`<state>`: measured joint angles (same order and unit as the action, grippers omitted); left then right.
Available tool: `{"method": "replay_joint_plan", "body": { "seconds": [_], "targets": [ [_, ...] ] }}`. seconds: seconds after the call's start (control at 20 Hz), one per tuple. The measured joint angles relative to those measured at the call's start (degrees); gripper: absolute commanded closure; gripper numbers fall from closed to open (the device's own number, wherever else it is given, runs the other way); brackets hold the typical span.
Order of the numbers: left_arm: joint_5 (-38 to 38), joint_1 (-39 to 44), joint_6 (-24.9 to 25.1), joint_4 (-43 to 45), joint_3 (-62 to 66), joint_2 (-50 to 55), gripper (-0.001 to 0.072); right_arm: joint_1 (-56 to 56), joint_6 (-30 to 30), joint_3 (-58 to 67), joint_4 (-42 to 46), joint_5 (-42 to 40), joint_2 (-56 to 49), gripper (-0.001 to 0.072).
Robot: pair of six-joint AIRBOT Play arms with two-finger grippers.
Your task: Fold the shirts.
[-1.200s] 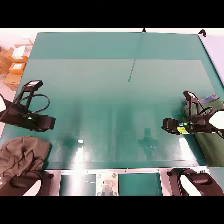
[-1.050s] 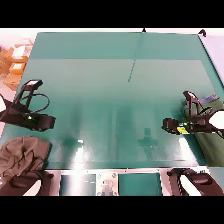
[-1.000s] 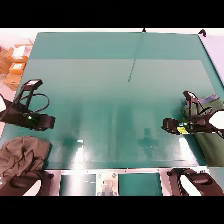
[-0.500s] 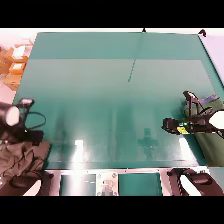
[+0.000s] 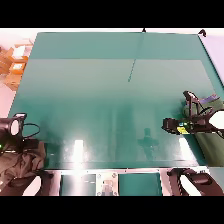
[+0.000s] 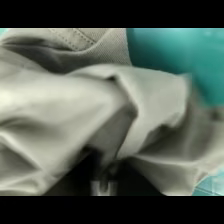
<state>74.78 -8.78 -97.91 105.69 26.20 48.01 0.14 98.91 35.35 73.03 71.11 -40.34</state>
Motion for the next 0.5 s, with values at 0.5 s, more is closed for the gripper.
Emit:
{"method": "replay_joint_plan", "body": {
  "seconds": [0.5],
  "targets": [
    [4.85, 8.44, 6.16, -19.65, 25.27, 0.66, 0.0685, 0.0, 0.0, -0.02, 0.0, 0.0, 0.0, 0.0693]
  ]
}}
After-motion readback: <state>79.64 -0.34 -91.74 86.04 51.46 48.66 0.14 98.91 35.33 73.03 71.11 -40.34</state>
